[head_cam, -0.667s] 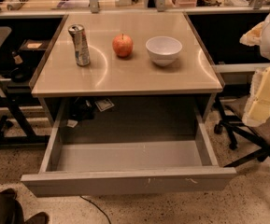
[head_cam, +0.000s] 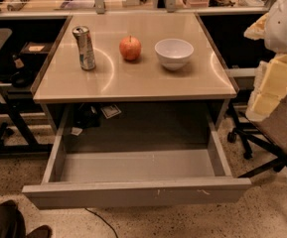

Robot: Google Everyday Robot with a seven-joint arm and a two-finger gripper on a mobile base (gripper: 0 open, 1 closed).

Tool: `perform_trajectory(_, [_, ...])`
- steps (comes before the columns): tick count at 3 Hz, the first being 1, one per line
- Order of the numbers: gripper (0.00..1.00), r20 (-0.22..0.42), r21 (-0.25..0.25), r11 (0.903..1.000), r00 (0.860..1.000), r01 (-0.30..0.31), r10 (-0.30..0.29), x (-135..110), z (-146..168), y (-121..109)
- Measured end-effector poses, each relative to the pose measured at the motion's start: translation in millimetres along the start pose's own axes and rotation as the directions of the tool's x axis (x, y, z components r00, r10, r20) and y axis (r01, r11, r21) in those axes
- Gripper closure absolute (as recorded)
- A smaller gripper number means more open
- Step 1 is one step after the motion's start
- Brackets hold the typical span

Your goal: Place apple into top drawer

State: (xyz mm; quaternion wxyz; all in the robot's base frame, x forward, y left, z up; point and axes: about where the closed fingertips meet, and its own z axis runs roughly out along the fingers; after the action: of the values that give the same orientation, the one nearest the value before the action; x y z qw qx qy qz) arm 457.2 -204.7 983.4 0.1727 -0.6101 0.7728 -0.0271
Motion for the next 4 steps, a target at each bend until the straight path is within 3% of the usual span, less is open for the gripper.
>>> perform_trajectory(1, [0.00,0.043,-0.001,0.9994,0.999,0.034,-0.034,-27.7,9.4,-19.2])
perform_trajectory(2, [0.00,0.042,-0.004,0.9960,0.995,0.090,-0.089,-61.1,26.7,-33.1])
perform_trajectory(3, [0.00,0.042,-0.004,0.9960,0.995,0.090,-0.089,-61.2,26.7,-33.1])
perform_trajectory(4, [0.00,0.037,0.019,0.9963,0.996,0.084,-0.084,-81.7,37.2,-49.1])
